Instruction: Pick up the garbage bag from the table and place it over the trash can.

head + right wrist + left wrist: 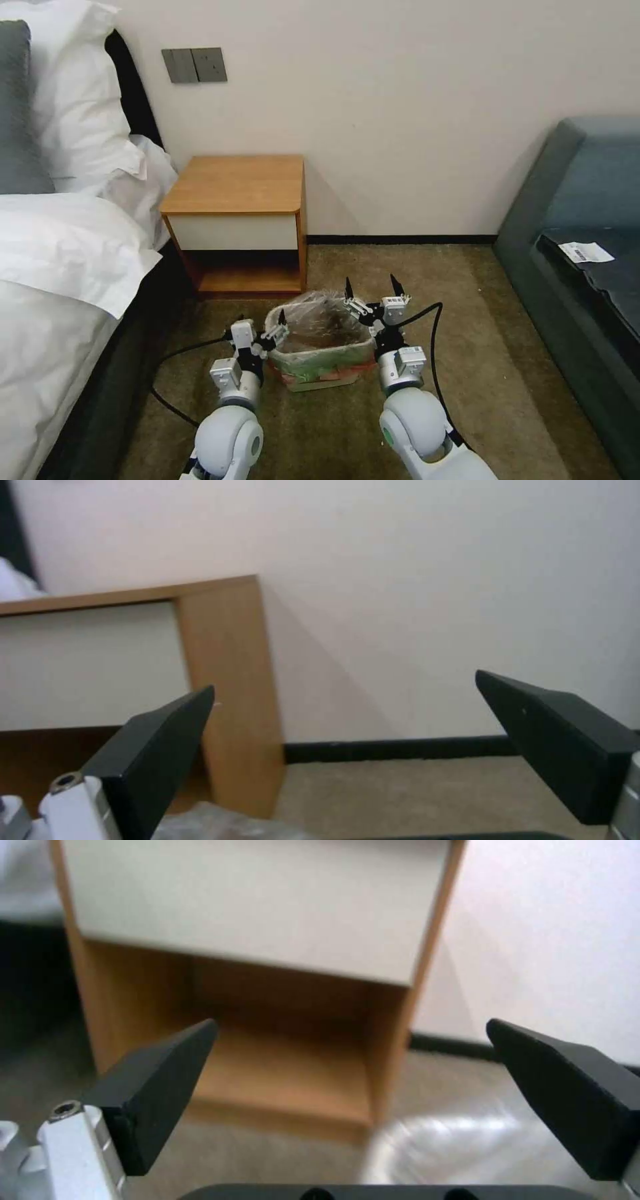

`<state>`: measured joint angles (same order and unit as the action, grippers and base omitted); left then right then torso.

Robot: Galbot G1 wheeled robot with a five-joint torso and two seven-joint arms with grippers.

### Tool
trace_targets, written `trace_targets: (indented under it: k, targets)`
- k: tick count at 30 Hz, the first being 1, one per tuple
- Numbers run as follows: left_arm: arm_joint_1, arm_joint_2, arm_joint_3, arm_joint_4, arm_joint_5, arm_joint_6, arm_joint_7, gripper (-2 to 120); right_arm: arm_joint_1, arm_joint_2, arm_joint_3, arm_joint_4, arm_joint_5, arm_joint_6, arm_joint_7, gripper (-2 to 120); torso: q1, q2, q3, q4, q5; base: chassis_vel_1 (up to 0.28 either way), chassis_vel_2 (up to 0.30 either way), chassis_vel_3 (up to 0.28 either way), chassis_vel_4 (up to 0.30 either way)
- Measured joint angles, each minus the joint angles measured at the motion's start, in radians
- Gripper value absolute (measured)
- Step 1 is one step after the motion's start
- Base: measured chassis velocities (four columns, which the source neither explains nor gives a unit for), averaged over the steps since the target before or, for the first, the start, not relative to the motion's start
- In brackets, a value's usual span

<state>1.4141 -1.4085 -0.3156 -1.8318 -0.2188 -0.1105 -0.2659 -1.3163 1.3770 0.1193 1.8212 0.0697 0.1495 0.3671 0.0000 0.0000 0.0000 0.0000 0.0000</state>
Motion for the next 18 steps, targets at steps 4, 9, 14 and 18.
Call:
trace_targets:
  k: [4,9,14,18]
  targets:
    - [-0.034,0.011,-0.004,0.053,0.059,-0.048,-0.058,100,-0.003,0.017,0.034,-0.041,-0.072,0.048,-0.006,100,0.0,0.0,0.0,0.0,0.0,0.0,0.0,0.0,0.0]
    - [-0.081,0.037,-0.005,0.113,0.076,-0.101,-0.066,100,-0.002,0.028,0.06,-0.057,-0.095,0.065,-0.028,100,0.0,0.0,0.0,0.0,-0.0001,0.0,0.0,0.0,0.0]
    - [-0.076,0.051,-0.005,0.125,0.08,-0.145,-0.039,99,-0.013,0.022,0.068,-0.068,-0.071,0.076,-0.093,100,0.0,0.0,0.0,0.0,0.0,0.0,0.0,0.0,0.0]
    - [-0.059,0.048,-0.007,0.108,0.066,-0.15,-0.033,97,-0.014,0.016,0.08,-0.093,-0.071,0.101,-0.138,100,0.0,0.0,0.0,0.0001,0.0002,0.0,0.0,0.0,0.0]
